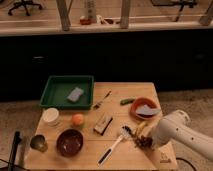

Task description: Place grapes in table surface

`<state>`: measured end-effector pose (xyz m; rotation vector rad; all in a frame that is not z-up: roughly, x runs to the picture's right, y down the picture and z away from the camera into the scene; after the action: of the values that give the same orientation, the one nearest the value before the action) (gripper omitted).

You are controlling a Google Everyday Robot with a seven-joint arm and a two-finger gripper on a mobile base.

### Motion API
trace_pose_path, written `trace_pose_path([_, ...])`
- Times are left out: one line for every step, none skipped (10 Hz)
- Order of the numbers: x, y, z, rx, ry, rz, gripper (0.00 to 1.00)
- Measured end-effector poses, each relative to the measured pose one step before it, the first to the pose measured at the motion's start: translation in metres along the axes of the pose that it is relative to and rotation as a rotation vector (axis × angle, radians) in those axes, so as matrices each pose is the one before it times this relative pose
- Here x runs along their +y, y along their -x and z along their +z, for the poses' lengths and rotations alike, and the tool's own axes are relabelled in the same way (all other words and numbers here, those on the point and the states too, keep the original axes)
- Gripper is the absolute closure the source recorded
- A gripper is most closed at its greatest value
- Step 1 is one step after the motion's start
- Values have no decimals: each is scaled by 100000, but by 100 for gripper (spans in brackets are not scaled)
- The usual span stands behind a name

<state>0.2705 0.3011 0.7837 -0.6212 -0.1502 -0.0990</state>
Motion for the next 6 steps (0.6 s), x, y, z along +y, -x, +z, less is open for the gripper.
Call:
trace_pose_path([-18, -69, 64, -484, 179, 145, 86])
trace_pose_path([-8, 53, -71, 135, 206, -380, 97])
trace_pose_path([74, -113, -45, 144, 24, 120, 100])
trace_pose_path([59, -122, -35, 7, -49, 92, 100])
trace_pose_path([-353, -36, -120, -2224, -151, -1281, 100])
trace_pose_path([-445, -362, -583, -6612, -239, -1357, 100])
